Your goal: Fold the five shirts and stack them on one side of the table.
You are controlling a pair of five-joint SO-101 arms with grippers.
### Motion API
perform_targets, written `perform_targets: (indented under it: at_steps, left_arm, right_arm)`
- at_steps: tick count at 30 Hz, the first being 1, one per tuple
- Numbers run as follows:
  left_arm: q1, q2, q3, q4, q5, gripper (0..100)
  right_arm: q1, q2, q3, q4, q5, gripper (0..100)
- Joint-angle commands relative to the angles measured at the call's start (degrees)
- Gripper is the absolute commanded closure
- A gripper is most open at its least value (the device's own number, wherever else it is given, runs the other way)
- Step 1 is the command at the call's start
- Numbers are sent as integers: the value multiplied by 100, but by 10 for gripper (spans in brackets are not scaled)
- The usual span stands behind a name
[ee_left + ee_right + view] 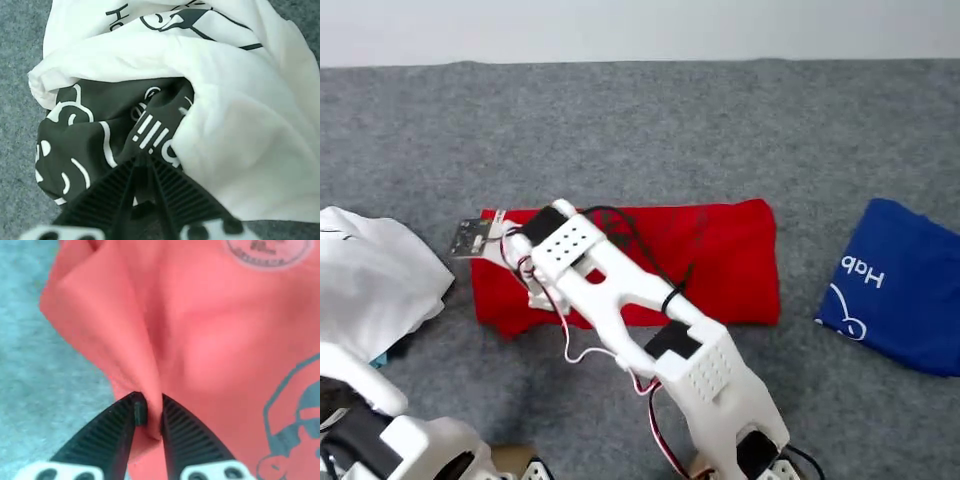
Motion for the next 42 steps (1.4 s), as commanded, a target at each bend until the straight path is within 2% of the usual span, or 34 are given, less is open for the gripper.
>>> perform_targets:
  at_steps: [1, 7, 14, 19, 23, 29, 33, 35, 42]
  left_arm:
    - [35, -26, -189, 26, -26, 992]
    - [35, -26, -189, 53, -26, 992]
    - [44, -26, -189, 53, -26, 992]
    - [44, -26, -180, 53, -26, 992]
    - [44, -26, -180, 53, -26, 992]
    - [44, -26, -171, 53, -26, 992]
    - [44, -26, -110, 44, -35, 992]
    - [44, -26, -31, 44, -35, 992]
    - [35, -26, 66, 44, -35, 992]
  right_arm:
    - [356, -4, -316, -171, -88, 981]
    - [936, 40, -580, -303, -765, 853]
    - [1358, 268, -1653, -22, -888, 835]
    - [1156, 303, -2338, 453, -897, 837]
    - [787, 303, -2435, 444, -897, 839]
    - [101, 532, -2435, 356, -879, 930]
    - [-84, 866, -2453, 233, -870, 931]
    - [57, 1068, -2453, 40, -835, 931]
    - [1200, 1376, -2462, -708, -378, 934]
